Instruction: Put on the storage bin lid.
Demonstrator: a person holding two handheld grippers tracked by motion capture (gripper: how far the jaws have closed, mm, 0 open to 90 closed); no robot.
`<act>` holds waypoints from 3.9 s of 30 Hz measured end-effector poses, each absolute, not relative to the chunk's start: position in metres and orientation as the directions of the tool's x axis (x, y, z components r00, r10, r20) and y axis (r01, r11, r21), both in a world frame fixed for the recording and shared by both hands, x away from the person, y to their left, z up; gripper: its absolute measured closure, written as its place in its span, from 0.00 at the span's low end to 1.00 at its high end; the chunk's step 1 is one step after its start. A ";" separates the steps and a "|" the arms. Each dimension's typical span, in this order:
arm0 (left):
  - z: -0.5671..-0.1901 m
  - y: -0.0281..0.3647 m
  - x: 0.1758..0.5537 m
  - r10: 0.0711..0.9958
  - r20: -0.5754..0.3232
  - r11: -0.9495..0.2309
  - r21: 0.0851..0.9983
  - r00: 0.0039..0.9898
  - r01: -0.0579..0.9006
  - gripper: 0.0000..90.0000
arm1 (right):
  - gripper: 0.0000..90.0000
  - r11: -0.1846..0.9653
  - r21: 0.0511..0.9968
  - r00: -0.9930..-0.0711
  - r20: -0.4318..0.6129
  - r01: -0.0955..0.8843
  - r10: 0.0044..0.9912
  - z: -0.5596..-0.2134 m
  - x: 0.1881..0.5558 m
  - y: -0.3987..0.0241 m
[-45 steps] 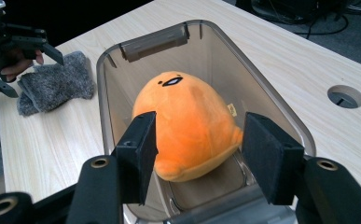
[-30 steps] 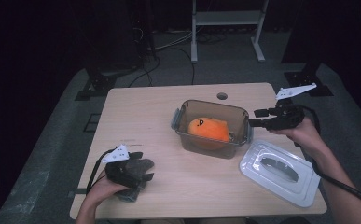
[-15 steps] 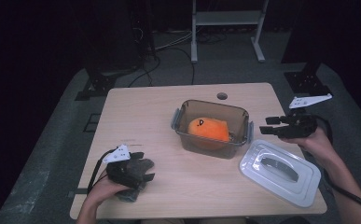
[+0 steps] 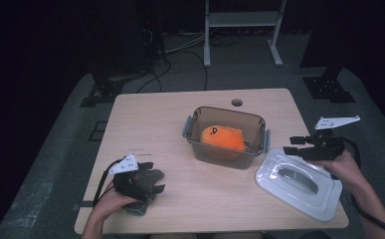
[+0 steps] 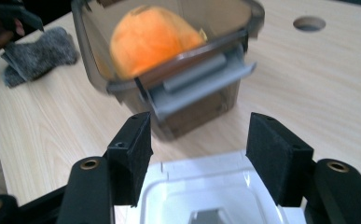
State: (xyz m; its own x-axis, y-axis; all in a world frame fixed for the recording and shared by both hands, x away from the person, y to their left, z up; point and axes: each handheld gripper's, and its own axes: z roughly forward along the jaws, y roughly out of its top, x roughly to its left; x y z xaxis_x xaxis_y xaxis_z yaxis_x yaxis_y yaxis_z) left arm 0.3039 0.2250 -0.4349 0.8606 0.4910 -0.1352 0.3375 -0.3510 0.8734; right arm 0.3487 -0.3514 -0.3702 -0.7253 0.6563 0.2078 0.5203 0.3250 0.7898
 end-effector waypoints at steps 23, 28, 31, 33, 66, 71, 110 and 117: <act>-0.435 0.224 0.304 0.494 -0.137 -0.355 0.870 0.858 0.343 0.03 | 0.41 0.346 0.759 -0.705 0.203 0.552 0.680 -0.419 0.319 -0.372; -0.435 0.224 0.304 0.495 -0.139 -0.350 0.872 0.858 0.343 0.03 | 0.41 0.337 0.762 -0.700 0.206 0.553 0.683 -0.425 0.317 -0.375; -0.435 0.224 0.304 0.495 -0.137 -0.349 0.873 0.858 0.341 0.03 | 0.40 0.337 0.757 -0.694 0.206 0.560 0.690 -0.431 0.313 -0.377; -0.435 0.224 0.304 0.495 -0.137 -0.348 0.873 0.858 0.341 0.03 | 0.40 0.338 0.755 -0.690 0.203 0.562 0.695 -0.433 0.311 -0.378; -0.434 0.225 0.304 0.495 -0.138 -0.346 0.874 0.858 0.341 0.03 | 0.69 0.369 0.767 -0.711 0.157 0.525 0.686 -0.460 0.298 -0.384; -0.434 0.225 0.304 0.496 -0.139 -0.346 0.874 0.857 0.341 0.03 | 0.73 0.391 0.767 -0.730 0.143 0.508 0.669 -0.458 0.298 -0.383; -0.432 0.227 0.304 0.496 -0.137 -0.342 0.877 0.857 0.338 0.03 | 0.73 0.416 0.804 -0.782 0.094 0.424 0.616 -0.391 0.285 -0.392; -0.433 0.227 0.304 0.495 -0.138 -0.342 0.877 0.858 0.338 0.03 | 0.73 0.416 0.807 -0.784 0.091 0.419 0.614 -0.383 0.281 -0.396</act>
State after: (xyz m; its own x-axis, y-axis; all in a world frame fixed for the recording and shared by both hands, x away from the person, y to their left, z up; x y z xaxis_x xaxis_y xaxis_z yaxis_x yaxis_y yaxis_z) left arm 0.3036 0.2268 -0.4325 0.8577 0.4953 -0.1379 0.3385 -0.3421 0.8766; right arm 0.2811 -0.3960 -0.3833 -0.7838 0.6143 0.0911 0.4195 0.4155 0.8071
